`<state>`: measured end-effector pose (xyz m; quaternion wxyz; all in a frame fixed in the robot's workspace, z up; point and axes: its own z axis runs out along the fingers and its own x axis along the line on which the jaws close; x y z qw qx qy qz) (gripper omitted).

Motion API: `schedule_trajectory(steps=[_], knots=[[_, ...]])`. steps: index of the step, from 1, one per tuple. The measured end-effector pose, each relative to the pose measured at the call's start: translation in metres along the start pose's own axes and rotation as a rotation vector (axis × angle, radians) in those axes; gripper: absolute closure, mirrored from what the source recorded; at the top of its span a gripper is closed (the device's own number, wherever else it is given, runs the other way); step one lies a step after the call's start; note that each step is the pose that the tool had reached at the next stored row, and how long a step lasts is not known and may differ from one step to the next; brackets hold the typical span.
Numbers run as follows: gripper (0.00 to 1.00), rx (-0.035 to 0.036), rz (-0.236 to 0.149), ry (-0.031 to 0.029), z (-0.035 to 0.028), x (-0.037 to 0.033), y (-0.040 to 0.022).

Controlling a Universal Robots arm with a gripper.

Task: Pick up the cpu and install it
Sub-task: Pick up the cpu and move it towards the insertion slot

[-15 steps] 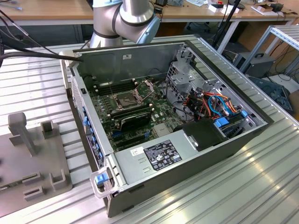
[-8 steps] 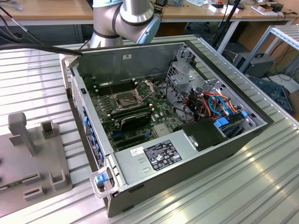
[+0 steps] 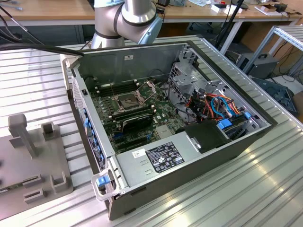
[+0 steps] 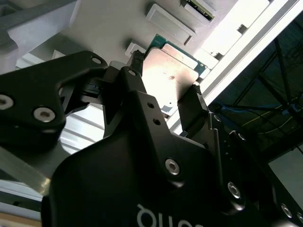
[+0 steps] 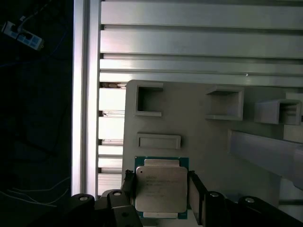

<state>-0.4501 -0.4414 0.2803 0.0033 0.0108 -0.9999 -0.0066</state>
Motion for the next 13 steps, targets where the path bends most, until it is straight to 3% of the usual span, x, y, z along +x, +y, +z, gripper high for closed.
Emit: schedule_trajectory(steps=[7, 13], knots=[[0.46, 0.0, 0.0, 0.0, -0.0103, 0.0001, 0.0006], [0.46, 0.0, 0.0, -0.0004, -0.0314, 0.0002, 0.0013]])
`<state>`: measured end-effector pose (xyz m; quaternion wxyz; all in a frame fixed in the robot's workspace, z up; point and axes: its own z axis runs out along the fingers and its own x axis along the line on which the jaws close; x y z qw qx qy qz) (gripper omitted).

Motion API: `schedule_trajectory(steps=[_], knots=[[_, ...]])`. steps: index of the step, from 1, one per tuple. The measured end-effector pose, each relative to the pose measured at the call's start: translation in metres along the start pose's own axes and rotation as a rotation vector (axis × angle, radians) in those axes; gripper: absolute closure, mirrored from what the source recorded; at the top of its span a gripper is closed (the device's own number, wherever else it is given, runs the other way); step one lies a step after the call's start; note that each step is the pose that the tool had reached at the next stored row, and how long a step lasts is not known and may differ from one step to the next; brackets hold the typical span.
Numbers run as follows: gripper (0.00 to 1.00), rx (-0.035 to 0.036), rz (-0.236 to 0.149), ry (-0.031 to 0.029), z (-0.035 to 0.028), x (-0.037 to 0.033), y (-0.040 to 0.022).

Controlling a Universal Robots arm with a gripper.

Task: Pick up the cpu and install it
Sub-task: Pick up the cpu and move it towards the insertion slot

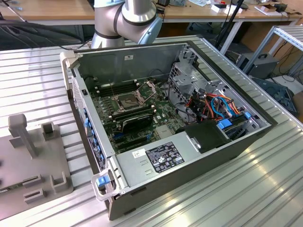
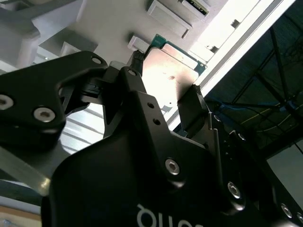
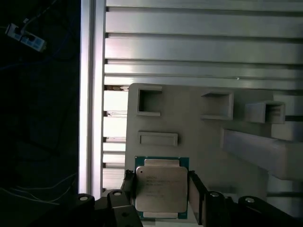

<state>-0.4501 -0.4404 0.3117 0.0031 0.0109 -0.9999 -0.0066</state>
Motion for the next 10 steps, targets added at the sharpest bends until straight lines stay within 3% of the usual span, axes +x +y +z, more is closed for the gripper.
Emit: schedule_trajectory(steps=[1, 4, 10], knots=[[0.46, 0.0, 0.0, -0.0001, -0.0031, 0.0, 0.0001], [0.46, 0.0001, 0.0, -0.0002, -0.0227, 0.0001, 0.0006], [0.46, 0.0001, 0.0, -0.0002, -0.0432, 0.0003, 0.0009]])
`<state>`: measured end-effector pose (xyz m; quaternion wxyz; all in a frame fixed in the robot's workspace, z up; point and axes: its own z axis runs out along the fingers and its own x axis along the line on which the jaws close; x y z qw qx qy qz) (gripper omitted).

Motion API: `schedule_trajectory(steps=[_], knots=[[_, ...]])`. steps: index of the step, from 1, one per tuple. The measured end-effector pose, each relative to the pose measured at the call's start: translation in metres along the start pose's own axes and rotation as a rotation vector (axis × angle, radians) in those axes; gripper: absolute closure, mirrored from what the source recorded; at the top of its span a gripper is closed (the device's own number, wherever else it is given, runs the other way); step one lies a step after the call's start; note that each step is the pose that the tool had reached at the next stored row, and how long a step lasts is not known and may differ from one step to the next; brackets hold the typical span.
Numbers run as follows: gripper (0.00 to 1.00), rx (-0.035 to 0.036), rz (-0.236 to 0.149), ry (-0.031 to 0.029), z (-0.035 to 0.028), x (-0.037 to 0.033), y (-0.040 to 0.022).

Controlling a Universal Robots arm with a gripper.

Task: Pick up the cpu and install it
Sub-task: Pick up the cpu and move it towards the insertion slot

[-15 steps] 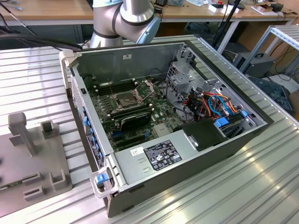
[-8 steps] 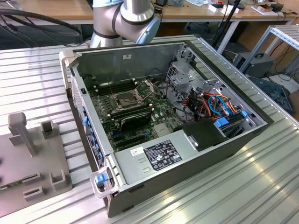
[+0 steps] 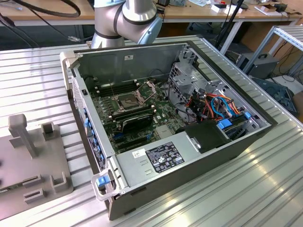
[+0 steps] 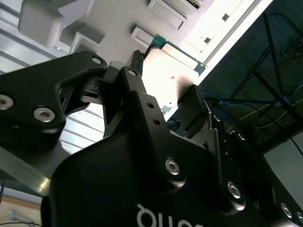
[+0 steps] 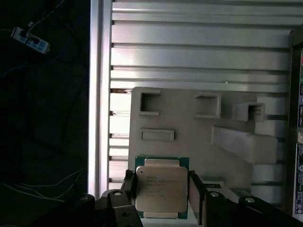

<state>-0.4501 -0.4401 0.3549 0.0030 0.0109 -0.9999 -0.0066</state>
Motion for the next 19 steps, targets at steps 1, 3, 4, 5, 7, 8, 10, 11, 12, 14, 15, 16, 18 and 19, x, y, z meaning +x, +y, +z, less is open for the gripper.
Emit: schedule_trajectory(steps=[1, 3, 4, 5, 7, 8, 10, 11, 12, 14, 15, 16, 18, 19], knots=[[0.46, -0.0001, 0.0, -0.0001, -0.0025, 0.0, 0.0], [0.46, 0.0001, 0.0, 0.0001, -0.007, 0.0, 0.0001], [0.46, 0.0, 0.0, 0.0, -0.0096, 0.0001, 0.0001], [0.46, 0.0, 0.0, 0.0, -0.0136, 0.0001, 0.0002], [0.46, -0.0001, 0.0, 0.0, -0.0202, 0.0001, 0.0003], [0.46, 0.0, 0.0, 0.0, -0.0231, 0.0002, 0.0003], [0.46, 0.0, 0.0, 0.0, -0.0281, 0.0002, 0.0004], [0.46, 0.0, 0.0, 0.0, -0.0302, 0.0002, 0.0004], [0.46, 0.0, 0.0, 0.0, -0.0322, 0.0002, 0.0004], [0.46, -0.0001, 0.0, -0.0002, -0.0329, 0.0002, 0.0005], [0.46, -0.0001, 0.0, -0.0001, -0.033, 0.0002, 0.0005], [0.46, 0.0, 0.0, 0.0, -0.0331, 0.0002, 0.0005], [0.46, 0.0, 0.0, 0.0, -0.0331, 0.0002, 0.0005], [0.46, 0.0001, 0.0, 0.0001, -0.0332, -0.0001, 0.0005]])
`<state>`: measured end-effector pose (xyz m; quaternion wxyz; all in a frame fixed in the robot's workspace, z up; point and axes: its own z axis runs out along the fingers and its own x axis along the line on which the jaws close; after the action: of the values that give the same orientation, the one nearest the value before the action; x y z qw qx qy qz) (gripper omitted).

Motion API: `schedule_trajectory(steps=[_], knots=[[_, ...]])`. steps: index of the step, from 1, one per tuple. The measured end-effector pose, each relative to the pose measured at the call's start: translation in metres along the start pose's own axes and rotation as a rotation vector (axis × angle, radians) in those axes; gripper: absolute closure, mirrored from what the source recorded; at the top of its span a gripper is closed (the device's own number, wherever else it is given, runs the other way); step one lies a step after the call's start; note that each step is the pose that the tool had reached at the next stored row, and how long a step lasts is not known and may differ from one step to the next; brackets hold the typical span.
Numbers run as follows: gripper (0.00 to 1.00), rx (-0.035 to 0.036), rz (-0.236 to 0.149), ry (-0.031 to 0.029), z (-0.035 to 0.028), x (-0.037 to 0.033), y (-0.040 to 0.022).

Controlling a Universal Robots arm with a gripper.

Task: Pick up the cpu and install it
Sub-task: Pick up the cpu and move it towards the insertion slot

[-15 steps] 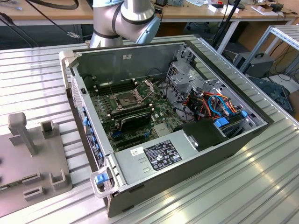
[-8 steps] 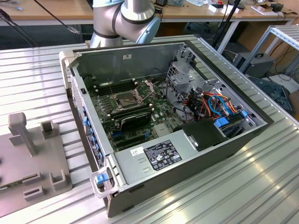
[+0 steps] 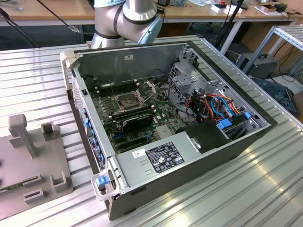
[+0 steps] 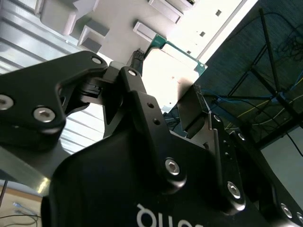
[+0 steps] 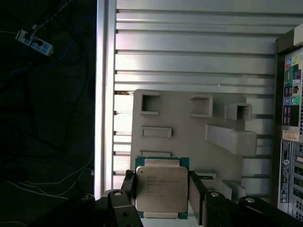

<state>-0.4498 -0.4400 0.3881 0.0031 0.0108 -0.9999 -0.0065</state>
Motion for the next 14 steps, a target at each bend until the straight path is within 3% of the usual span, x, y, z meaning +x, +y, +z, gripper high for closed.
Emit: schedule_trajectory(steps=[6, 14], knots=[[0.46, -0.0001, 0.0, -0.0001, 0.0001, -0.0079, -0.0003], [0.46, -0.0001, 0.0, -0.0001, 0.0, -0.024, -0.0006]])
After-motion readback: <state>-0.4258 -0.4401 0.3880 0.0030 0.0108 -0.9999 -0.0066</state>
